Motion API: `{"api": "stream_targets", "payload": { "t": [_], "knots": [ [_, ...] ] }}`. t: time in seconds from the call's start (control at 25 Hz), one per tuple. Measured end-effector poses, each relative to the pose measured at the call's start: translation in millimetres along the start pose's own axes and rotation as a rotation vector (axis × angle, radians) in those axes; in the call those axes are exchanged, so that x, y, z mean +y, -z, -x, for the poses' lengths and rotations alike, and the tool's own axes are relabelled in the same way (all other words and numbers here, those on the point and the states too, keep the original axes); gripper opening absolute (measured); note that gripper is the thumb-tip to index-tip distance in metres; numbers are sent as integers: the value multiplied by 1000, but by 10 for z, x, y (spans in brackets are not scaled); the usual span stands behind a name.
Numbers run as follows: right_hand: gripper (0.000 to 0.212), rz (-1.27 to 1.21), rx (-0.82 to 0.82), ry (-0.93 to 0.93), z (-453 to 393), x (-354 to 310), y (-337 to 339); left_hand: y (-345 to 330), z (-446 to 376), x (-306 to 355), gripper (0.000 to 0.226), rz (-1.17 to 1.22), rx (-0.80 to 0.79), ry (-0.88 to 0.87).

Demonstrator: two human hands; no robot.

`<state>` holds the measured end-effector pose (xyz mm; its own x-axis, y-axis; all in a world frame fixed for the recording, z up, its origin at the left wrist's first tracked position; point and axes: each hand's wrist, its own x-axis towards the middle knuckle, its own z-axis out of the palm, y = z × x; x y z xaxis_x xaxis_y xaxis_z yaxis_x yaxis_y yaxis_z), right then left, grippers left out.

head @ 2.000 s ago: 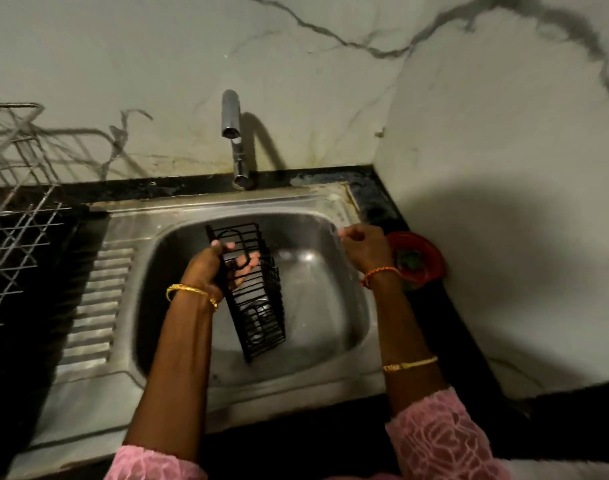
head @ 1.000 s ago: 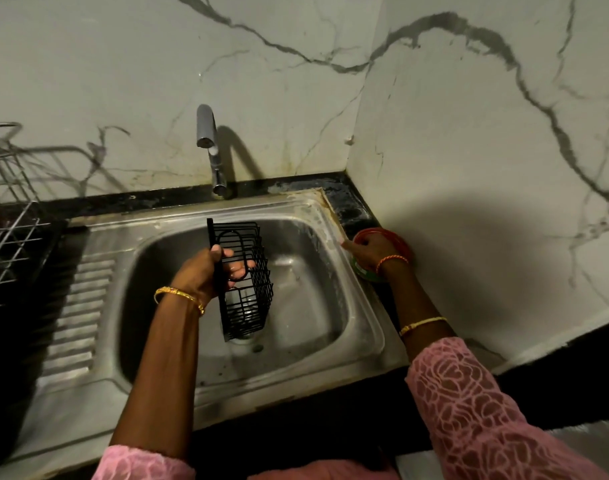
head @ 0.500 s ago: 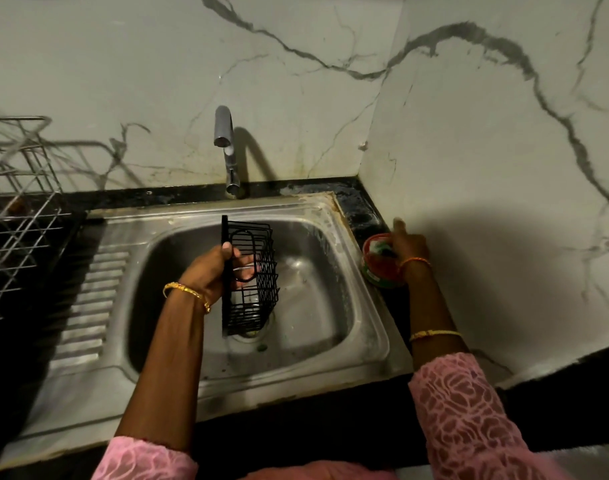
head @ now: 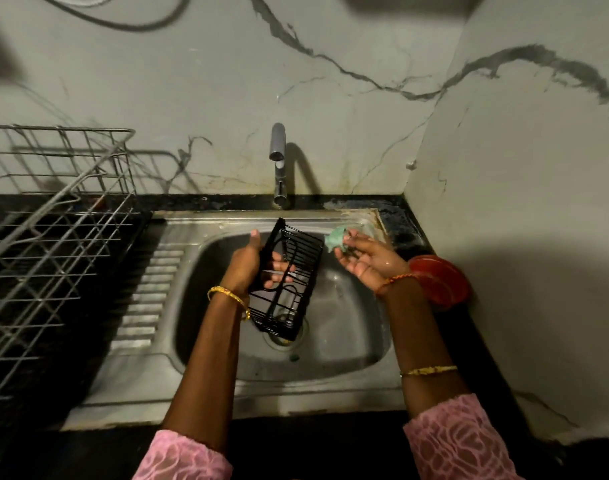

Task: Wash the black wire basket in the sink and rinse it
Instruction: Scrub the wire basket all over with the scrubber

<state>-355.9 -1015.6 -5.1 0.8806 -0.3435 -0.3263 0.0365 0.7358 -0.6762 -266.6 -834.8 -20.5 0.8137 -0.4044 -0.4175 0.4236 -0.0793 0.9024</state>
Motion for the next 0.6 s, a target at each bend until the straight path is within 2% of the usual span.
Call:
{"api": "stream_targets", "payload": {
  "t": [0.12, 0.32, 0.4, 0.48, 0.6],
  "knots": [
    [28, 55, -151, -19, -21, 173, -208, 112, 43, -5, 88, 15, -58, -13],
    [17, 266, -164, 163, -21, 281, -528, 188, 28, 36, 112, 8, -173, 1],
    [12, 490, -194, 339, -14, 361, -615, 216, 20, 74, 115, 68, -229, 23],
    [17, 820, -231, 568, -54, 478, -640, 242, -3, 93, 115, 136, -284, 37],
    [20, 1187, -329, 758, -185, 509, -614, 298, -54, 124, 115, 217, -322, 45]
  ]
}}
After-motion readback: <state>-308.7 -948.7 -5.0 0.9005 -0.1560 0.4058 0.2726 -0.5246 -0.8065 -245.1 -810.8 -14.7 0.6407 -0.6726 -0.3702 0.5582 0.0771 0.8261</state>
